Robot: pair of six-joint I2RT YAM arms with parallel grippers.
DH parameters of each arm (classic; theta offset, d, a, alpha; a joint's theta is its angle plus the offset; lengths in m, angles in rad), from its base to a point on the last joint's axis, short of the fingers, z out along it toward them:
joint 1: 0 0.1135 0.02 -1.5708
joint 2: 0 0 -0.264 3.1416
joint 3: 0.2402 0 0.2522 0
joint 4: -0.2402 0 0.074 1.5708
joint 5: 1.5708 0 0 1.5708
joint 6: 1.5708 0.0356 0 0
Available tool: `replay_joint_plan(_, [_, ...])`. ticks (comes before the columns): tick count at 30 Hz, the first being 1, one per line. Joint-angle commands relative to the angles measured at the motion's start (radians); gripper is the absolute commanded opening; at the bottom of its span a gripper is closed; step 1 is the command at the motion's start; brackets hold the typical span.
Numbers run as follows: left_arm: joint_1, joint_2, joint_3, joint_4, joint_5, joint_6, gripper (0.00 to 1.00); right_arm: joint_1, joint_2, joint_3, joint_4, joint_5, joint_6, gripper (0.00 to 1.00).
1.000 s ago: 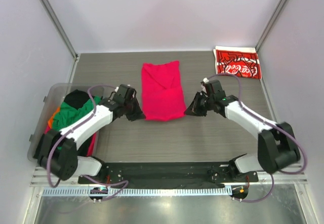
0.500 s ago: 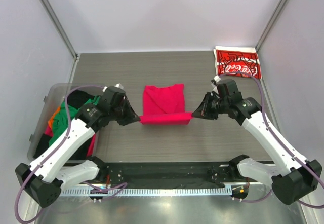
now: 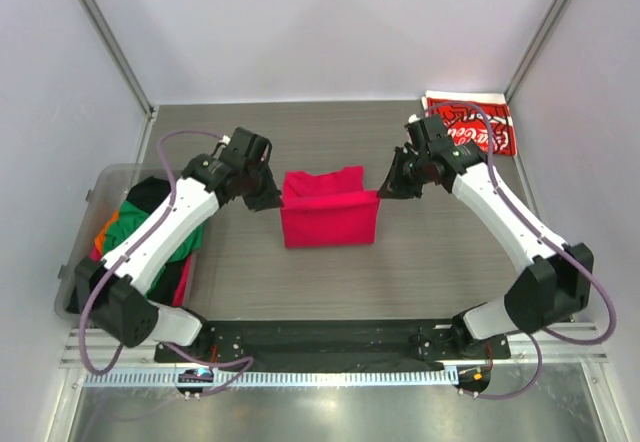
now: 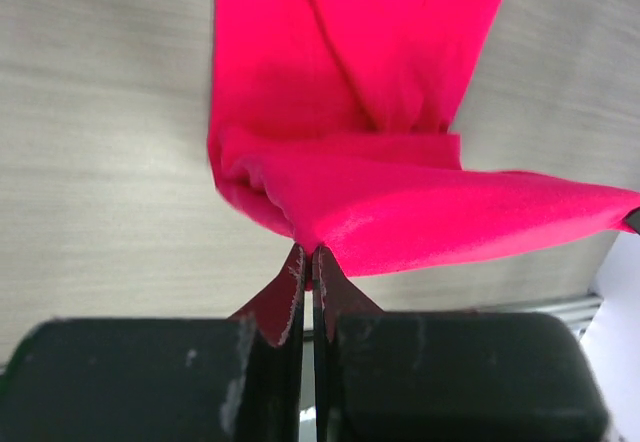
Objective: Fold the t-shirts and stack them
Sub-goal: Fold the tshirt
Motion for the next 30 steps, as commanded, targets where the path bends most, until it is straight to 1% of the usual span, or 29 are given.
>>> replay_joint_plan(1, [0.041,0.057,0.088,0.006,-0.003,0.067,0.00,-0.036,0.070,0.119,0.002,0.053,-0.076,0.01])
replay_joint_plan(5, [0.086,0.149,0.160,0.017,0.002,0.094,0.00,-0.074,0.182,0.204,0.009,0.036,-0.109,0.01])
replay_joint_plan(6, [0.092,0.184,0.174,0.017,0.031,0.099,0.00,-0.079,0.203,0.219,0.011,0.032,-0.113,0.01])
replay_joint_plan(11, [0.143,0.301,0.264,0.031,0.063,0.131,0.00,-0.101,0.349,0.330,0.017,0.007,-0.135,0.01])
replay_joint_plan(16, [0.178,0.431,0.347,0.052,0.088,0.142,0.00,-0.127,0.465,0.446,0.020,-0.010,-0.147,0.01])
replay_joint_plan(20, [0.201,0.526,0.430,0.035,0.097,0.153,0.00,-0.140,0.576,0.531,0.020,-0.033,-0.148,0.01])
replay_joint_plan(26, [0.230,0.614,0.498,0.038,0.098,0.156,0.00,-0.142,0.691,0.650,0.020,-0.073,-0.147,0.01])
replay_joint_plan(30, [0.249,0.642,0.505,0.046,0.100,0.156,0.00,-0.142,0.764,0.716,0.021,-0.090,-0.142,0.01])
